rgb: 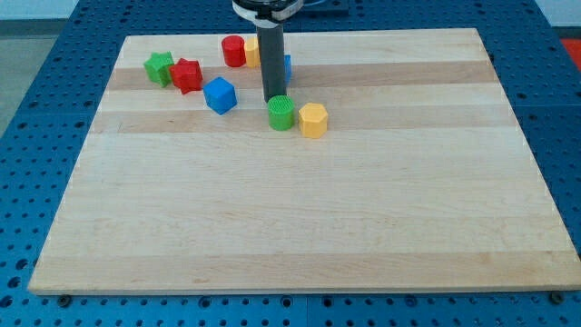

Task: Push the blue triangle with a yellow heart above the green circle and yellow hexagon

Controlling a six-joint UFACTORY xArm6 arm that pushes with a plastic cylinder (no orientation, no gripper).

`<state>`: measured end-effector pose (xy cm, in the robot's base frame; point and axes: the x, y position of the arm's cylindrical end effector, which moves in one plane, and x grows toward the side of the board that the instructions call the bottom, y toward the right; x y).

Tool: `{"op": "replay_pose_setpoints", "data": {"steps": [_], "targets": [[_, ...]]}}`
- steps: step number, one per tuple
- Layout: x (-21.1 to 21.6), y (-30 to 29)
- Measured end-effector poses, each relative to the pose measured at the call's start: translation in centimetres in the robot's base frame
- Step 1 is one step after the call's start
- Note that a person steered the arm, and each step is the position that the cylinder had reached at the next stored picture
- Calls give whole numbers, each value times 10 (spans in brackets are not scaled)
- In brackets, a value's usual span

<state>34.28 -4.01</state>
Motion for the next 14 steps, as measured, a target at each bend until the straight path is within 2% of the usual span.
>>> {"op": "replay_pose_setpoints", "data": {"steps": [3, 5, 6, 7, 8, 10, 13, 14], "targets": [[-52, -30], [-92, -99], [-93, -134], [-118, -166], [-151, -172], [-151, -117], [-131, -92], [-131, -63]]}}
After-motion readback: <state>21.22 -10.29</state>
